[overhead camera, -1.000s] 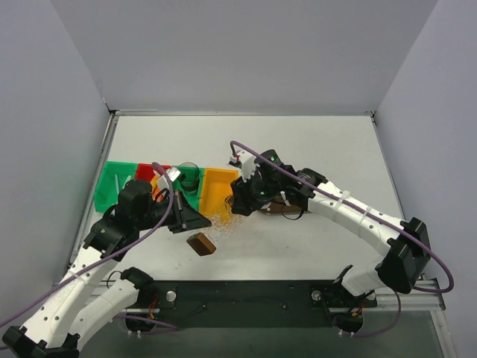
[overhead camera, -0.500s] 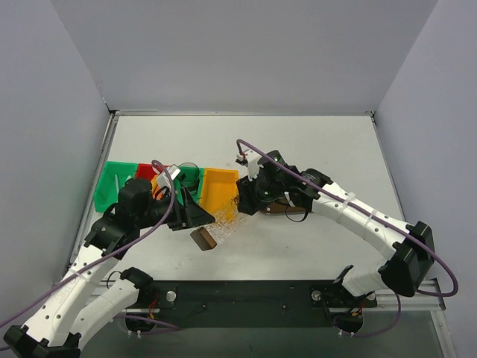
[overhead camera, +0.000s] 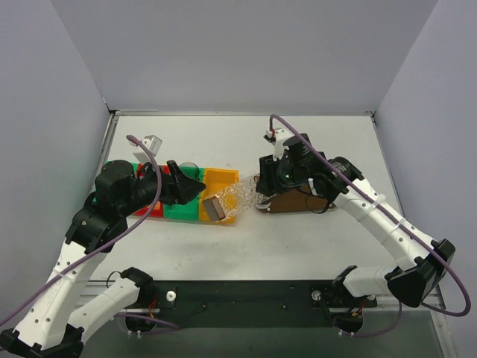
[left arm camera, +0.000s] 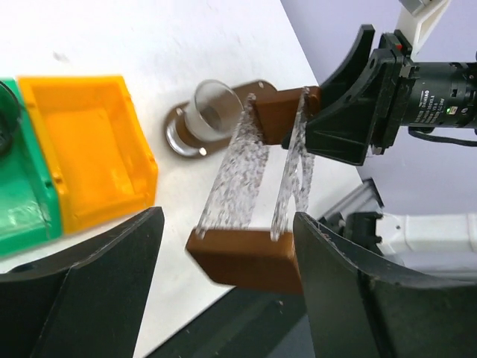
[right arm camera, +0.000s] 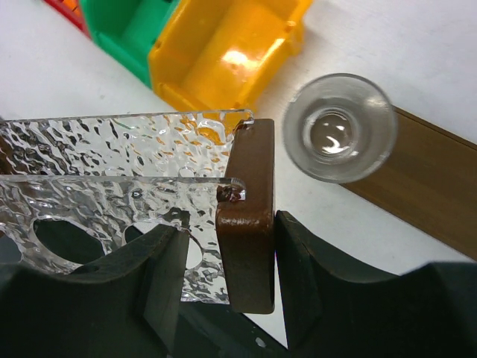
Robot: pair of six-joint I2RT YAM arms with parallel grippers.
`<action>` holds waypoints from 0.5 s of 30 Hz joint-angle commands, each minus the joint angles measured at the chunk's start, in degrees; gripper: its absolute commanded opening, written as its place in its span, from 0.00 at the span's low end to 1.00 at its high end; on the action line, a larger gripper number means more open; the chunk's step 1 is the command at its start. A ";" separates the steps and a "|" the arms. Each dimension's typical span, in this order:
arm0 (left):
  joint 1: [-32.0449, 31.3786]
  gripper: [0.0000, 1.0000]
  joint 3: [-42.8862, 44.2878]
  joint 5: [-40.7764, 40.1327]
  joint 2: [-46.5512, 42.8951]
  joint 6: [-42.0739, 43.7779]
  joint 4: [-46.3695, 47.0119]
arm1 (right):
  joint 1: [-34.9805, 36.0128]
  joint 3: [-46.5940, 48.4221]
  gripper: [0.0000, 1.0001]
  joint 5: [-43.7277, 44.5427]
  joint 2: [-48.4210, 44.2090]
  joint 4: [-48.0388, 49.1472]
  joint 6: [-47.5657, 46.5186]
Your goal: Prepare toiletry sets of a toothbrush and toothpaste on the tray
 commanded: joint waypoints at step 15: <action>0.64 0.81 10.91 -16.44 8.40 14.11 -0.78 | -30.05 10.85 0.00 1.37 -5.22 -21.19 -0.64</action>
